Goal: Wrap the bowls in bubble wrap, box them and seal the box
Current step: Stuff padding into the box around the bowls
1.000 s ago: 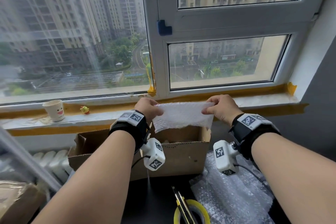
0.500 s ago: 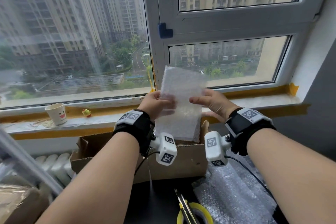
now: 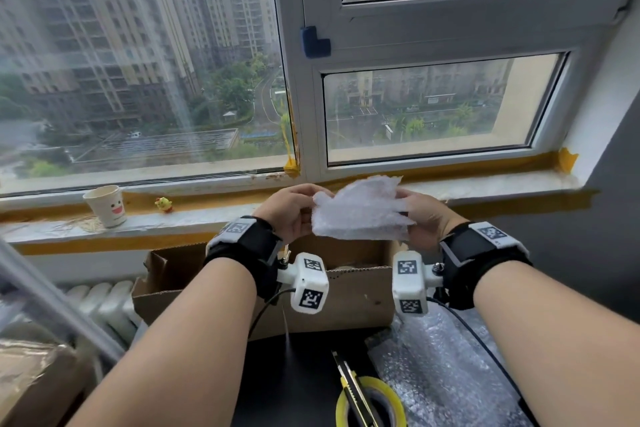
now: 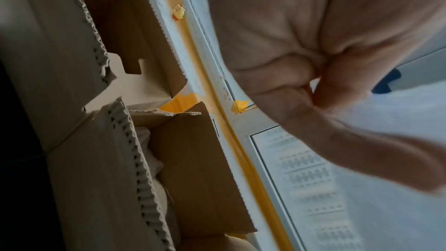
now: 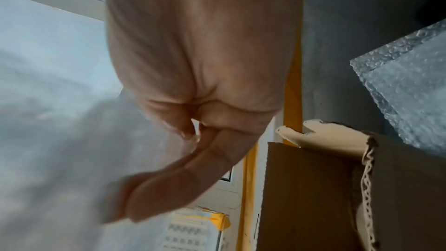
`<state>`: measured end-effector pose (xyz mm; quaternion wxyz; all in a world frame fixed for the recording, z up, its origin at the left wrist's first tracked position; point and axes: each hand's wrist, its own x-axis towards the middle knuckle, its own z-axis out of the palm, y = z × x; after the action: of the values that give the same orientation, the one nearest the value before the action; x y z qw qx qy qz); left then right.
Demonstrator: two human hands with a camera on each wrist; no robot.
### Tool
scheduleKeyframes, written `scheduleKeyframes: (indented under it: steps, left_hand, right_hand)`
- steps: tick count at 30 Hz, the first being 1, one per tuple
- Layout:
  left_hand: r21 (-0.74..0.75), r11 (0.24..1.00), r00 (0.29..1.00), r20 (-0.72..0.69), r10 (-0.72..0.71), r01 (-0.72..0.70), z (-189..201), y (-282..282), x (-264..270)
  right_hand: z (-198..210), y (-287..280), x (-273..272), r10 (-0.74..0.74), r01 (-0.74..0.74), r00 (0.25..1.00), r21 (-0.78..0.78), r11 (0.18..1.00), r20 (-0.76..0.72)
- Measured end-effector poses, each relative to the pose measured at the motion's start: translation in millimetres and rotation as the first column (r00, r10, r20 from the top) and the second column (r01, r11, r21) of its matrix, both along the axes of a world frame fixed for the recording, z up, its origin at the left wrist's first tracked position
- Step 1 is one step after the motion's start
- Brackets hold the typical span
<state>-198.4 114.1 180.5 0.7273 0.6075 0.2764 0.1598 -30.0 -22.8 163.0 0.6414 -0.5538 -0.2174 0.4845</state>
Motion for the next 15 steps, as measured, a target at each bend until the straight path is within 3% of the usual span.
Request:
scheduleKeyframes:
  steps: [4, 8, 11, 15]
  left_hand:
    - [-0.012, 0.998, 0.994, -0.095, 0.054, -0.055, 2, -7, 4]
    - [0.073, 0.997, 0.984, -0.18, 0.008, 0.005, 0, -10, 18]
    - [0.036, 0.996, 0.984, -0.157, 0.084, -0.08, -5, -11, 27]
    - [0.014, 0.99, 0.986, -0.086, 0.142, -0.142, -7, -11, 35]
  right_hand:
    - [2, 1, 3, -0.048, 0.049, 0.998, -0.021, 0.999, 0.031]
    - [2, 9, 7, -0.095, 0.105, 0.963, -0.026, 0.994, 0.251]
    - [2, 12, 13, -0.089, 0.091, 0.97, 0.0, 0.996, 0.225]
    - [-2, 6, 17, 0.037, -0.008, 0.982, -0.158, 0.987, 0.186]
